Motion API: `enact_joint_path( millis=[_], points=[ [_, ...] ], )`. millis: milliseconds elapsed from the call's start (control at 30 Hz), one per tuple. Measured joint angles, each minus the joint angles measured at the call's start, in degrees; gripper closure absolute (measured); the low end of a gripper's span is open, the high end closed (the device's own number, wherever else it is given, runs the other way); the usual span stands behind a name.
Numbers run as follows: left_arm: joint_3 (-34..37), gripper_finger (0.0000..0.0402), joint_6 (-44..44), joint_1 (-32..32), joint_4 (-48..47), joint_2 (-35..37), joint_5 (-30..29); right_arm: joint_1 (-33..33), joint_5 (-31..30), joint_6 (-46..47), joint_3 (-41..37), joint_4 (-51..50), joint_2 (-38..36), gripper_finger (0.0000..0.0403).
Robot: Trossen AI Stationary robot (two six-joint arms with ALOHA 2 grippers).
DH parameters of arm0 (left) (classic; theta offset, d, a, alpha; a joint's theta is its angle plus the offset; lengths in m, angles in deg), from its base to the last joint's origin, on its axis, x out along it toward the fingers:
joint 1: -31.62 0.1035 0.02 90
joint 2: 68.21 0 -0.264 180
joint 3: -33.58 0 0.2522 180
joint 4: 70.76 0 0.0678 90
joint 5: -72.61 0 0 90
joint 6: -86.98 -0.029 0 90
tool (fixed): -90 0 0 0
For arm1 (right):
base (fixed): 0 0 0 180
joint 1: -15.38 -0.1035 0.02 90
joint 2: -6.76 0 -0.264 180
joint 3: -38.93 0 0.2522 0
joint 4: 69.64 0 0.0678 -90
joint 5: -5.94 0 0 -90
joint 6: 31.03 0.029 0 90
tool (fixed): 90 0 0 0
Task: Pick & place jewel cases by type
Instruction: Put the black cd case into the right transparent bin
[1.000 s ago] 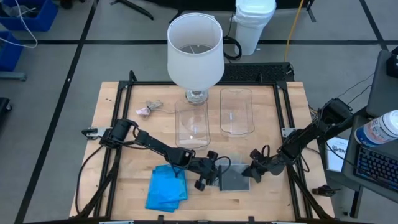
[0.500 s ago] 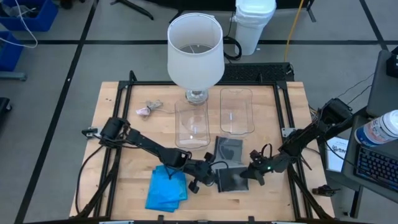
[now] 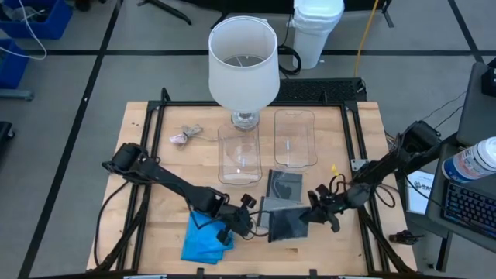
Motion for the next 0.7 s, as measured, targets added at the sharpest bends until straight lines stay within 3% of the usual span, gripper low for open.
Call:
enact_joint_path(
  millis=[133, 200, 267, 367, 433, 533, 700],
  points=[
    [2.39, 0.0369, 0.2, 0.09, -0.25, 2.11, -0.44, 2.63, -0.24, -7.13, 0.1, -5.97, -7.9, 0.0383],
    [3.98, 0.0369, 0.25, 0.04, -0.2, 3.92, -0.5, 4.21, -0.26, -10.22, 1.12, -14.03, -13.16, 0.0387],
    [5.76, 0.0369, 0.4, 0.03, 0.64, 6.21, -0.99, 5.89, -0.38, -12.74, 4.02, -26.8, -19.48, 0.0388],
    [9.44, 0.0369, 1.54, 0.01, 1.79, 10.05, -2.89, 8.77, -4.06, -13.51, 13.62, -55.43, -26.45, 0.0388],
    [12.53, 0.0369, 2.02, 0.04, 4.07, 12.86, -3.2, 10.69, -8.55, -13.54, 21.37, -73.19, -27.36, 0.0388],
    [17.45, 0.0369, 2.05, 0.41, 9.47, 16.64, -3.51, 13.43, -12.56, -15.41, 30.79, -90.07, -26.61, 0.0388],
    [24.38, 0.0369, 1.99, 1.36, 17.16, 20.74, -3.78, 19.91, -12.06, -24.31, 40.06, -98.48, -24.18, 0.0381]
  ],
)
